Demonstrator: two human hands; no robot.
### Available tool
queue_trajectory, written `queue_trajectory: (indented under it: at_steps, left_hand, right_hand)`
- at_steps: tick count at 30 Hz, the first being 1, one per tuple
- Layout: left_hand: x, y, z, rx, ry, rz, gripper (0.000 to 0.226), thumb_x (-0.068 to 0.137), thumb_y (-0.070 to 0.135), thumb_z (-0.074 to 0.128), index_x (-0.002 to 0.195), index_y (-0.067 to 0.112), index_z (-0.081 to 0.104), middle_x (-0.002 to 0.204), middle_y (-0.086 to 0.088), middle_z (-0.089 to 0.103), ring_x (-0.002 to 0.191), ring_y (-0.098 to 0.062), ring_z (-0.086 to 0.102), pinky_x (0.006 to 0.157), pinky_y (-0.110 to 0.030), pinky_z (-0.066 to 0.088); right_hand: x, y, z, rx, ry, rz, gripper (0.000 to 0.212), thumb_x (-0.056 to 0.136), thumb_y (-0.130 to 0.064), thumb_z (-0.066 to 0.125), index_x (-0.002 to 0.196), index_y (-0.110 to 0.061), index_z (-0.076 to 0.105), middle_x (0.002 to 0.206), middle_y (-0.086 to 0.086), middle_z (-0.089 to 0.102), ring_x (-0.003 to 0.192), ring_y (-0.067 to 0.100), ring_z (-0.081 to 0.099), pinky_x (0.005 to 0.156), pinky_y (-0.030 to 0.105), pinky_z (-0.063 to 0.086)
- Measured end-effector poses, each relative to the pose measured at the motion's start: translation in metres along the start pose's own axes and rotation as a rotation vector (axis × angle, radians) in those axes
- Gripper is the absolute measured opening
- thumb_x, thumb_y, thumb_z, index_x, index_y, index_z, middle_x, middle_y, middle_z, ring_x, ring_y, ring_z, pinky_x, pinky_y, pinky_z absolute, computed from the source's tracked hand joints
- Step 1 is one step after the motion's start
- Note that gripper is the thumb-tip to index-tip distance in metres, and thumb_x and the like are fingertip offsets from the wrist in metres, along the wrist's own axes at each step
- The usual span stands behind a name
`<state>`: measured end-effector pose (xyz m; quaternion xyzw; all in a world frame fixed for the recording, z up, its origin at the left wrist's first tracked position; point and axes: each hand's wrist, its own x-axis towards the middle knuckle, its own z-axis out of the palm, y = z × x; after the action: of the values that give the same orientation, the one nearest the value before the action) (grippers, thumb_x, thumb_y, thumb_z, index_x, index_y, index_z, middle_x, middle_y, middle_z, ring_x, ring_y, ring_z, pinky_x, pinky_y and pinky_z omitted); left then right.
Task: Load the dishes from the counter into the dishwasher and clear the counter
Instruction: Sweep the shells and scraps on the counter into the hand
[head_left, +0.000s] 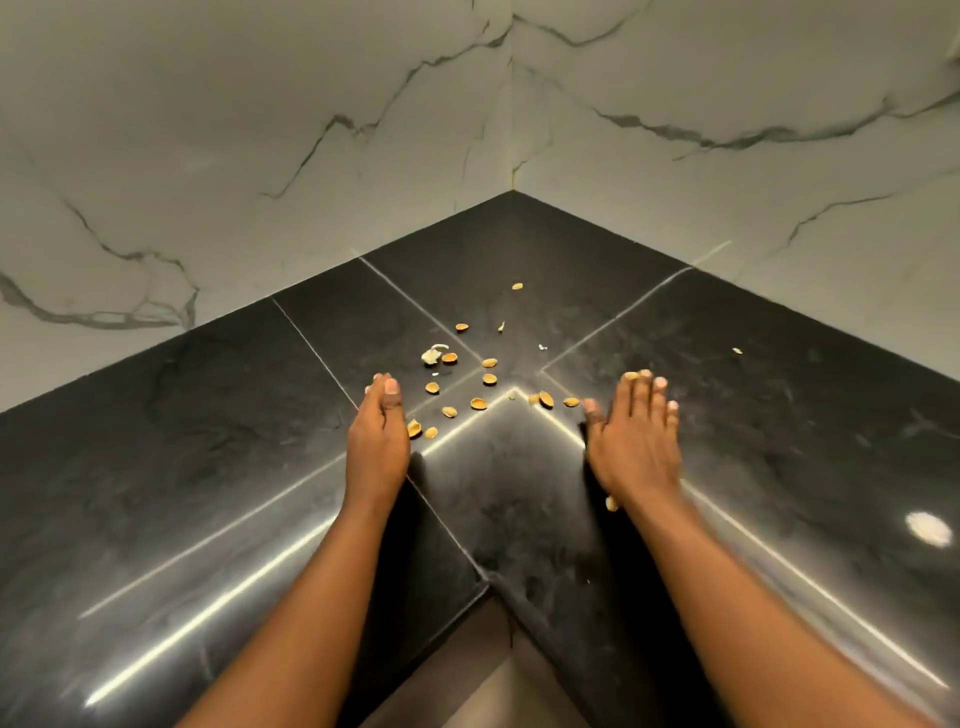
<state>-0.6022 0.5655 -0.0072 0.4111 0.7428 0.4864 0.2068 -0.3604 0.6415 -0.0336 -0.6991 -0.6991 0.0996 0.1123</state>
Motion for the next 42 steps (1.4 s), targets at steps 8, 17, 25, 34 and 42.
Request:
queue_trajectory:
  at_steps: [8,17,25,34,42]
  left_hand:
    - [0.012,-0.023,-0.005,-0.726,0.186,-0.124,0.052,0.104,0.039,0.023,0.14,0.009,0.046,0.142,-0.003,0.051,0.132,-0.01,0.047,0.116,-0.034,0.031]
    - [0.022,-0.028,-0.011,-0.974,0.211,-0.197,0.053,0.106,0.037,0.019,0.133,0.005,0.05,0.135,-0.008,0.057,0.127,-0.016,0.054,0.113,-0.037,0.035]
    - [0.022,-0.028,-0.019,-1.144,0.143,-0.244,0.059,0.105,0.041,0.018,0.128,-0.002,0.051,0.128,-0.019,0.061,0.122,-0.028,0.058,0.108,-0.043,0.04]
    - [0.027,-0.039,-0.032,-1.479,-0.014,-0.42,0.065,0.102,0.05,0.023,0.128,0.0,0.055,0.134,-0.018,0.057,0.129,-0.027,0.051,0.112,-0.041,0.033]
    - [0.03,-0.039,-0.037,-1.57,0.105,-0.437,0.043,0.104,0.032,0.029,0.1,0.005,0.062,0.095,-0.011,0.07,0.095,-0.02,0.067,0.088,-0.032,0.056]
  right_hand:
    - [-0.011,-0.124,0.034,0.101,-0.053,-0.22,0.067,0.102,-0.046,0.024,0.152,-0.003,0.012,0.16,0.022,0.002,0.148,0.034,-0.006,0.12,0.047,-0.004]
    - [-0.039,-0.151,0.036,0.27,-0.237,-0.748,0.045,0.096,-0.01,0.054,0.139,-0.022,0.049,0.154,0.0,0.035,0.147,0.02,0.021,0.111,0.04,0.033]
    - [-0.022,-0.16,0.013,0.104,-0.147,-0.723,0.004,0.089,-0.014,0.056,0.087,-0.016,0.057,0.096,0.002,0.056,0.097,0.021,0.051,0.066,0.037,0.046]
    - [-0.043,-0.239,0.002,0.476,-0.336,-0.735,0.026,0.086,-0.005,0.056,0.102,-0.014,0.075,0.102,0.007,0.071,0.095,0.02,0.064,0.085,0.032,0.048]
    - [-0.014,-0.234,0.01,0.655,0.051,-0.771,0.015,0.081,-0.015,0.059,0.09,-0.017,0.071,0.087,0.0,0.067,0.088,0.019,0.057,0.075,0.032,0.047]
